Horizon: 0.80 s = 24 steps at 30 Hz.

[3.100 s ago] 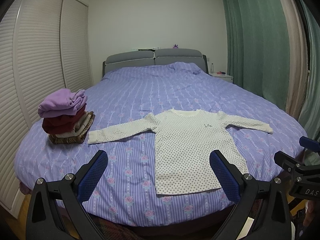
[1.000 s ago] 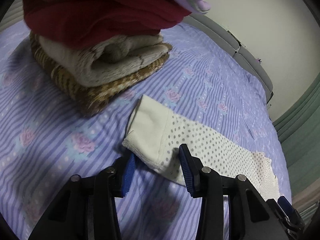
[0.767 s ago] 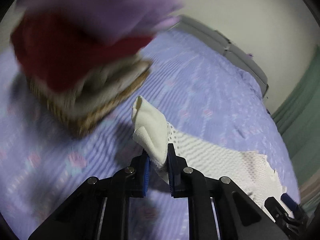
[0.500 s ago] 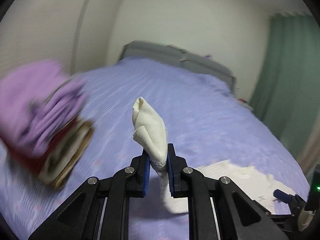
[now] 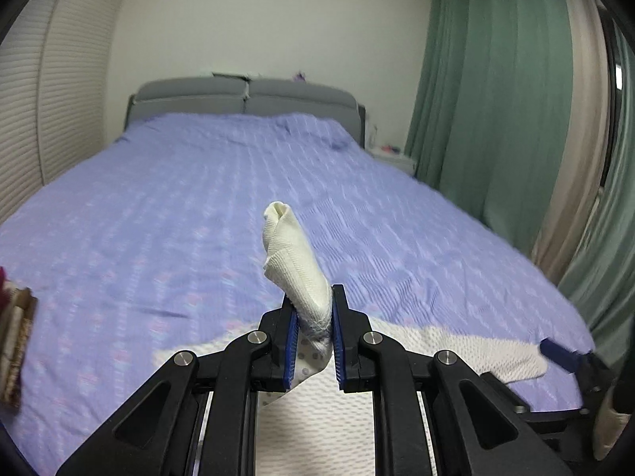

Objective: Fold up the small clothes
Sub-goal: 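Carry the held sleeve across the shirt body with the left gripper and release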

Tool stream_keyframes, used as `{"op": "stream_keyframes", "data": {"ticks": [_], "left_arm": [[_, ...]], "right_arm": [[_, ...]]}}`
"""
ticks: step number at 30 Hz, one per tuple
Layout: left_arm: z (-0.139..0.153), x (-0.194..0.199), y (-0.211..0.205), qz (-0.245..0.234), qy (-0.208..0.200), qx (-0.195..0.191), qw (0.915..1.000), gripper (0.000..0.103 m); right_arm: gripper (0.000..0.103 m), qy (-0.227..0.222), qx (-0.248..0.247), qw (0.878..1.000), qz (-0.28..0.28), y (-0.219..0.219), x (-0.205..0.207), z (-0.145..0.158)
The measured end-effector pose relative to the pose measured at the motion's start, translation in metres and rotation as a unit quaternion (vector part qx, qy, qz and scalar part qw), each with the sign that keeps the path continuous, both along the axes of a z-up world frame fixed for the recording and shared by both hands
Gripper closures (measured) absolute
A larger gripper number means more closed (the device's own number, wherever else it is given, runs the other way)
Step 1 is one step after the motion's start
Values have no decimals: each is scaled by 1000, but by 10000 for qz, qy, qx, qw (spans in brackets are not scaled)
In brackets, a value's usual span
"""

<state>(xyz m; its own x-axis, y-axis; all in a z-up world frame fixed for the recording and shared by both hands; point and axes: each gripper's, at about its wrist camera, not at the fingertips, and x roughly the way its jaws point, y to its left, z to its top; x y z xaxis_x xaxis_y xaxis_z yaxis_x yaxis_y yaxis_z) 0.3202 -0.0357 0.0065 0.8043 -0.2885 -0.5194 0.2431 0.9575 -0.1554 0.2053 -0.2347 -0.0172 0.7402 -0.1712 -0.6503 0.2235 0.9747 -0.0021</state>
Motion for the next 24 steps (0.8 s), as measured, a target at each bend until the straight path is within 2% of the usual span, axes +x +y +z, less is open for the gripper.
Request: {"op": "stream_keyframes", "data": {"ticks": [8,12,15,16,17,18,20,24], "left_arm": [[-69,30,-84,-292,898,363,9949,87],[-94,34,-98,-341,1196,554,9907,87],[-103,33,-100,-403,1291,622,9889,85],[-107,34,-99,-408,1292,652,9886,81],[-107,33,-99,-481,1308,655,9881,69],[-106,30,-97,-525,1305,644,9880,48],[-96,17,-86,-561,1126,587,9903,31],[-75,-17,-50,-676,710,639,9931,28]], "right_arm": [[0,259,39,9985,-472,-57,-17,-22],[0,412,159,9969,-652,-75,-26,-35],[0,469,252,9961,-710,-82,-31,-42],[0,489,263,9958,-730,-84,-32,-44],[0,523,285,9953,-759,-85,-33,-47],[0,547,311,9950,-772,-86,-34,-48],[0,579,369,9946,-773,-85,-35,-51],[1,554,421,9953,-679,-78,-38,-51]]}}
